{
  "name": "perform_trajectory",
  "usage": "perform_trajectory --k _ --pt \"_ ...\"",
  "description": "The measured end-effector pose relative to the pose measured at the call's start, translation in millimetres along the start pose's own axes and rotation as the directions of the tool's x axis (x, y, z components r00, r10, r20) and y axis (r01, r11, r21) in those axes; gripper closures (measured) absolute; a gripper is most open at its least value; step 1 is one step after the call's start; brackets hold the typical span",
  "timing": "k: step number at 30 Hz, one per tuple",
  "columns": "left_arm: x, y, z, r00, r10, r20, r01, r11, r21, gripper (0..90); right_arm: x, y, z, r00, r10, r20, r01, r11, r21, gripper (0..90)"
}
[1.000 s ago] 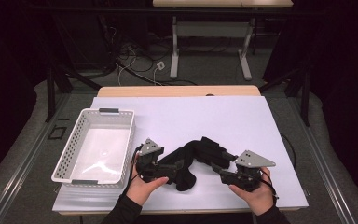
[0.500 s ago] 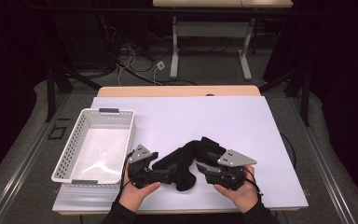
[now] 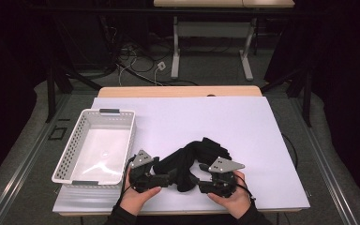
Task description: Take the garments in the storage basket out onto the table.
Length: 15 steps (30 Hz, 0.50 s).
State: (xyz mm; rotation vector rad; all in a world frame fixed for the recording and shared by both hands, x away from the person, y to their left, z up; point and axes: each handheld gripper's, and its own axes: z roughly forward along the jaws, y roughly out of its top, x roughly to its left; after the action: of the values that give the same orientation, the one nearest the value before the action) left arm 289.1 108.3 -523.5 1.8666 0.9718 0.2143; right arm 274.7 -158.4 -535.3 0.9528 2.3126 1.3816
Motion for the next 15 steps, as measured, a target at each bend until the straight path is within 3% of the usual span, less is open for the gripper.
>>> perform_trajectory --k 6,15 --pt "-0.1 -3.9 6.6 1.0000 0.009 -0.004 -0.009 0.9997 0.021 19.7 8.4 -5.6 8.4 0.9992 -0.028 -0.028 0.030 0.999 0.040 43.8" --pt "1.6 -7.8 10.9 0.9998 0.014 -0.016 -0.013 0.9990 0.042 24.9 9.2 -12.0 17.1 0.9985 -0.048 -0.026 0.050 0.995 0.090 45.6"
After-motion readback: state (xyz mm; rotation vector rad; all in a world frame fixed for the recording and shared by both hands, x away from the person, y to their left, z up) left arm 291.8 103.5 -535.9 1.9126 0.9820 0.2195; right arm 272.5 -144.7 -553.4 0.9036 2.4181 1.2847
